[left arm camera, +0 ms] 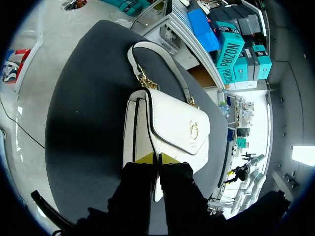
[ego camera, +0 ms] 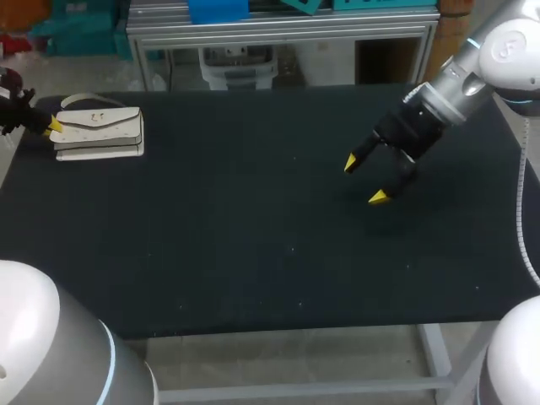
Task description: Pick up the bag, open it, inspect its contents, close it, and place it on the opposite side
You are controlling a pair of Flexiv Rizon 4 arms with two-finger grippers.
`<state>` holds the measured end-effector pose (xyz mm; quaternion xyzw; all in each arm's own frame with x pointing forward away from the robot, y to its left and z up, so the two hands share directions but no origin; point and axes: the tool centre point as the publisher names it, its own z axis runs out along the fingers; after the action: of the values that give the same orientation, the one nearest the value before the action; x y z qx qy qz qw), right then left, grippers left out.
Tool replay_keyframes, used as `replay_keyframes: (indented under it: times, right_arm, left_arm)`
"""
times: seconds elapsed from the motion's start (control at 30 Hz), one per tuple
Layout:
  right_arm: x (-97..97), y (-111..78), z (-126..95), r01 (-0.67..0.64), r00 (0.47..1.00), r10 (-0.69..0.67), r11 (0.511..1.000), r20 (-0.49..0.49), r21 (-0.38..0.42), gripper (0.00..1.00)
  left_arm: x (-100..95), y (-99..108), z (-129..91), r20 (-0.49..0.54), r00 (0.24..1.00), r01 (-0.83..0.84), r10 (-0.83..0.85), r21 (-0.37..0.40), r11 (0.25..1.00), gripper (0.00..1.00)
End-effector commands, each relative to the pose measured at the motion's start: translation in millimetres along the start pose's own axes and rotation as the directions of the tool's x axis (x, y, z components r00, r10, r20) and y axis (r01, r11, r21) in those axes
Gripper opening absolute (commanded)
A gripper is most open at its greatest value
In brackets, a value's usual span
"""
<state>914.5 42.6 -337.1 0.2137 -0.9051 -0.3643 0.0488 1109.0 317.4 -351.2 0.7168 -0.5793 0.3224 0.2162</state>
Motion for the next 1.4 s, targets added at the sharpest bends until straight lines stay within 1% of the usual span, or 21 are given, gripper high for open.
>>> replay_keyframes:
  times: [0.03,0.07,0.17,0.27,0.53,0.63,0.67,0.7,0.73,0.87,1.33,1.4]
  right_arm:
    - [1.1,0.0,0.5,0.006,1.0,-0.006,1.0,0.006,-0.001,1.0]
    - [1.4,0.1,0.6,0.007,1.0,-0.007,1.0,0.007,-0.002,1.0]
    - [2.3,0.5,0.7,-0.014,0.999,0.014,1.0,0.03,0.021,1.0]
    - [4.0,-0.7,1.2,-0.078,0.993,0.073,0.996,0.094,0.051,1.0]
    - [5.2,-7.7,6.9,-0.164,0.967,0.154,0.986,0.204,0.029,1.0]
    - [6.2,-12.1,9.2,-0.185,0.957,0.176,0.983,0.23,0.018,1.0]
    - [6.5,-13.4,9.9,-0.187,0.955,0.179,0.982,0.237,0.009,1.0]
    - [7.1,-15.1,10.7,-0.2,0.947,0.192,0.98,0.257,0.005,1.0]
    - [7.4,-16.9,11.2,-0.2,0.945,0.193,0.98,0.263,-0.002,1.0]
    - [7.4,-24.1,10.6,-0.243,0.928,0.238,0.97,0.287,-0.02,1.0]
    - [7.4,-24.1,10.6,-0.243,0.928,0.238,0.97,0.287,-0.02,1.0]
    - [3.4,-22.8,13.5,-0.259,0.93,0.252,0.966,0.267,-0.009,1.0]
  left_arm:
    - [12.1,9.8,10.6,-0.027,0.999,-0.02,0.016,-0.132,0.991,0.0]
    - [16.5,13.4,13.5,-0.045,0.999,-0.021,0.014,-0.138,0.99,0.0]
    - [31.2,24.0,23.7,-0.041,0.999,-0.039,0.034,-0.138,0.99,0.0]
    - [44.3,36.1,31.2,-0.062,0.997,-0.047,0.04,-0.127,0.991,0.0]
    - [73.1,65.6,51.2,-0.08,0.995,-0.073,0.062,-0.136,0.988,0.0]
    - [81.9,74.4,57.4,-0.094,0.993,-0.084,0.071,-0.139,0.987,0.0]
    - [84.8,76.9,59.1,-0.114,0.991,-0.084,0.068,-0.14,0.986,0.0]
    - [87.6,79.7,60.8,-0.121,0.991,-0.08,0.064,-0.137,0.987,0.0]
    - [91.3,83.7,63.9,-0.112,0.991,-0.083,0.071,-0.115,0.99,0.0]
    - [94.4,87.0,67.1,-0.129,0.991,-0.063,0.047,-0.128,0.99,0.0]
    - [94.4,87.0,67.1,-0.129,0.991,-0.063,0.047,-0.128,0.99,0.0]
    - [104.5,97.4,74.8,-0.158,0.987,-0.051,0.032,-0.122,0.991,0.0]
